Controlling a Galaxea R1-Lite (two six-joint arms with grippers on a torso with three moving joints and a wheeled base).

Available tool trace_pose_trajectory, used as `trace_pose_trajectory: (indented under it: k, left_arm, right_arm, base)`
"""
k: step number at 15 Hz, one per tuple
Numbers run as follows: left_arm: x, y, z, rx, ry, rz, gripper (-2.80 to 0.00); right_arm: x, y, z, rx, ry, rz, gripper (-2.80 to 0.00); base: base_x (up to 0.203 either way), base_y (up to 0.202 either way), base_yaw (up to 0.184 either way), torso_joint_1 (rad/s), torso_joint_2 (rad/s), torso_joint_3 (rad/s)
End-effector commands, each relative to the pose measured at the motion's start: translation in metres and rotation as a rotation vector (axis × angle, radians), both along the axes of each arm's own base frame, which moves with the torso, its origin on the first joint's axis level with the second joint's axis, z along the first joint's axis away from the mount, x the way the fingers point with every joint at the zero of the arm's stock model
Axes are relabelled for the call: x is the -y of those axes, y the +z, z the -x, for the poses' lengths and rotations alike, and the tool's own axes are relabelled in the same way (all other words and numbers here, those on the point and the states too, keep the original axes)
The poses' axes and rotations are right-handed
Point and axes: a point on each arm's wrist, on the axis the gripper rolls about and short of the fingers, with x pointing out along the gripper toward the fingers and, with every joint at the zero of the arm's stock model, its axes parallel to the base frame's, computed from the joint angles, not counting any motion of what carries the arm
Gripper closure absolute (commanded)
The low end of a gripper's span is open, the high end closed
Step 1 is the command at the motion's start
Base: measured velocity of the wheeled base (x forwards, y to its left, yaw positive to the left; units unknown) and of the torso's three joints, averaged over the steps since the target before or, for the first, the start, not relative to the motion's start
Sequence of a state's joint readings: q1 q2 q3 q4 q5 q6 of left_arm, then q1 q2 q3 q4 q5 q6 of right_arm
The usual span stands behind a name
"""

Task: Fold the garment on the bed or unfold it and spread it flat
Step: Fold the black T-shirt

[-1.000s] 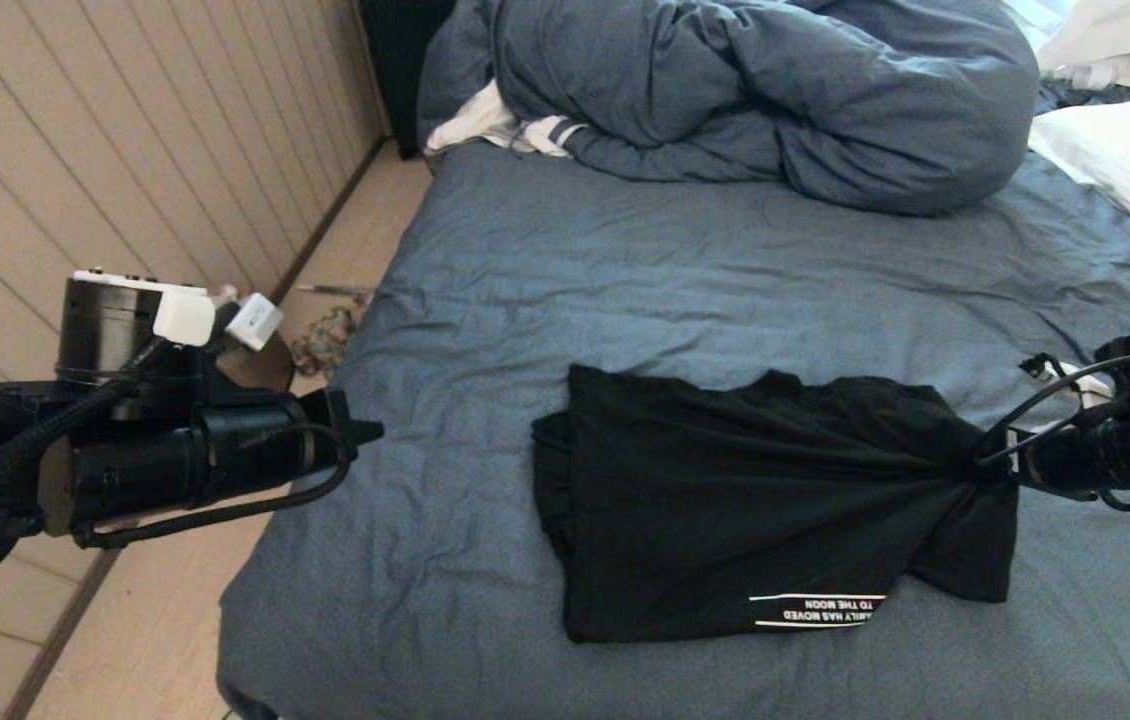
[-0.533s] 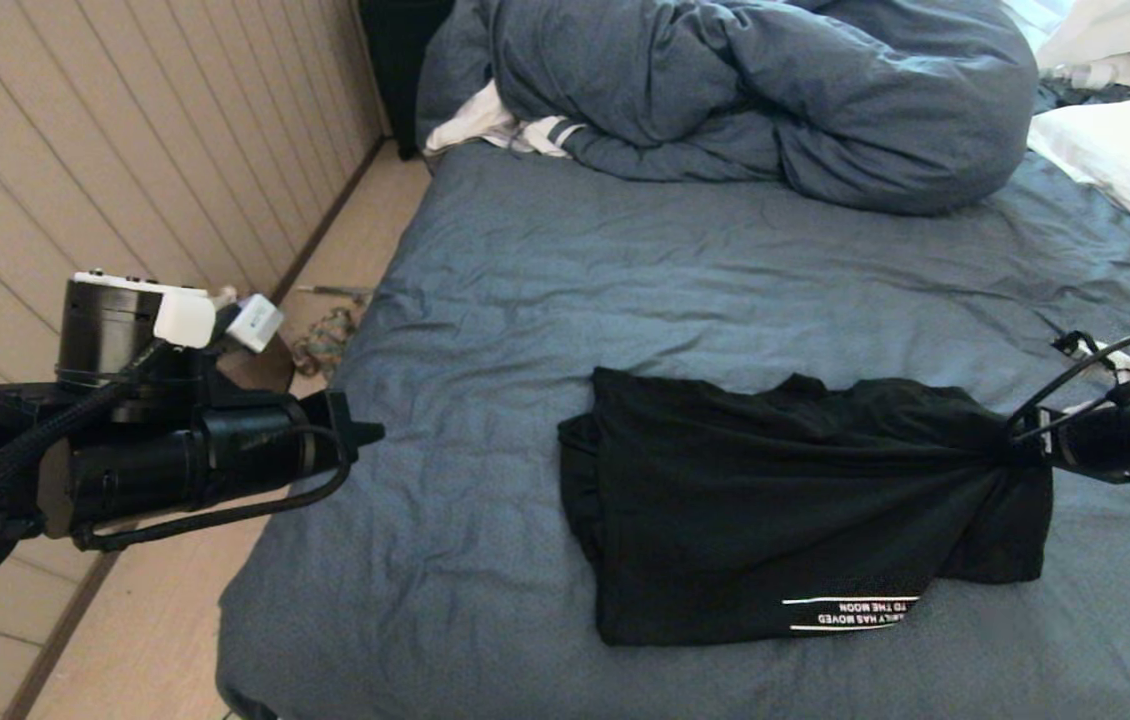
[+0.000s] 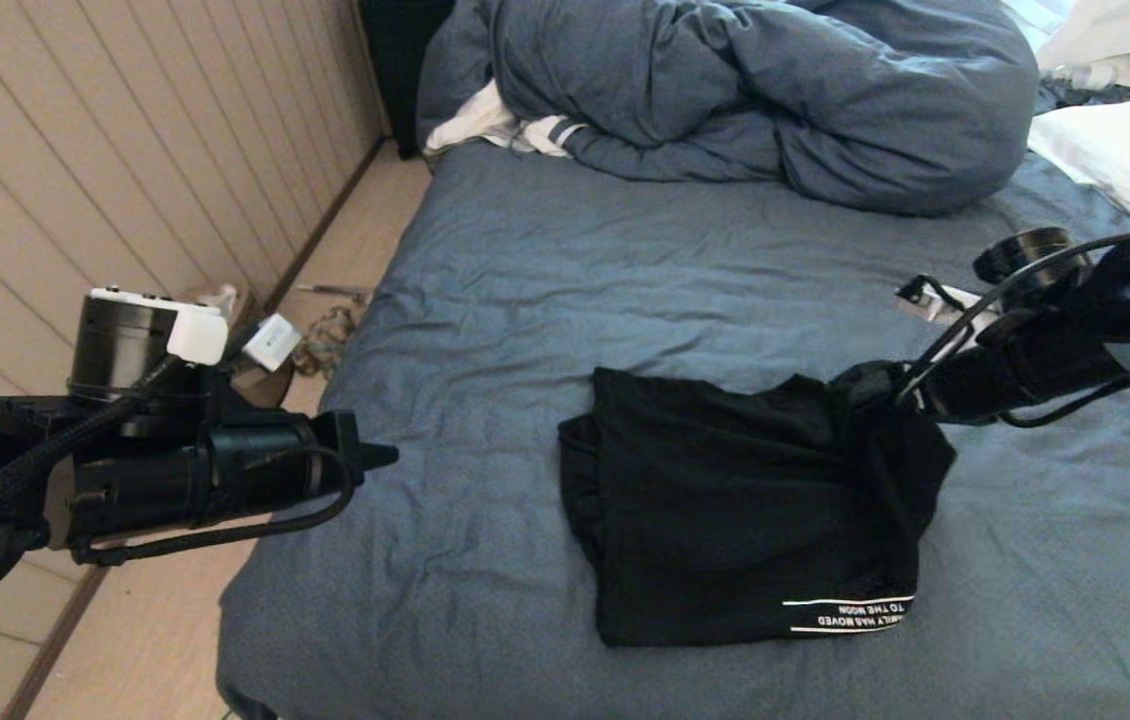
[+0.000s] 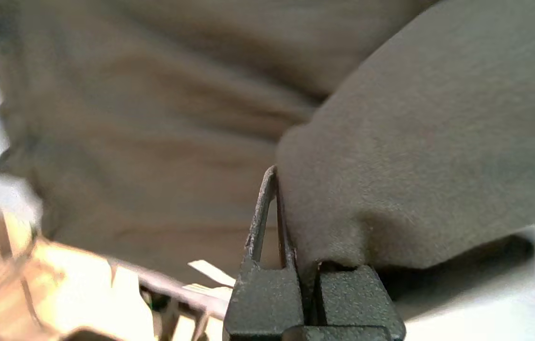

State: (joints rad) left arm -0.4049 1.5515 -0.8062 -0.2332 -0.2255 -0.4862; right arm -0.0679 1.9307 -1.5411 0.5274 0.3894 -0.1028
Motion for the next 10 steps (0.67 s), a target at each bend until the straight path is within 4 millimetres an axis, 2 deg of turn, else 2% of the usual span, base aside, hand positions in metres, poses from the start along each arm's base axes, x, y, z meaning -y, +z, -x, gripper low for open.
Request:
trace_pose_trajectory:
  k: [1,3,5,10]
  left_arm:
    - [0.0,0.0,0.0,-0.001,0.0,0.003,0.0]
    - [0.0,0.0,0.0,-0.004,-0.002,0.003,0.0]
    - [0.0,0.0,0.002,-0.013,-0.019,0.009,0.0]
    - [0.001,-0.004,0.002,-0.041,-0.052,0.018,0.0]
  right_arm:
    - [-0.035,0.006,0.0,0.009,0.082,0.022,0.0]
    - [-0.073,0.004,-0.005,0.005,0.155,0.063,0.0]
    - [-0.105,-0.007,-0.017,-0.007,0.202,0.105,0.0]
    - [-0.162,-0.016,-0.021,-0.014,0.313,0.119,0.0]
  base:
    - [0.0,0.0,0.0,0.0,0.0,0.0]
    - [0.0,0.0,0.0,0.0,0.0,0.0]
    - [0.0,0.0,0.0,0.0,0.0,0.0]
    - [0.0,0.0,0.0,0.0,0.0,0.0]
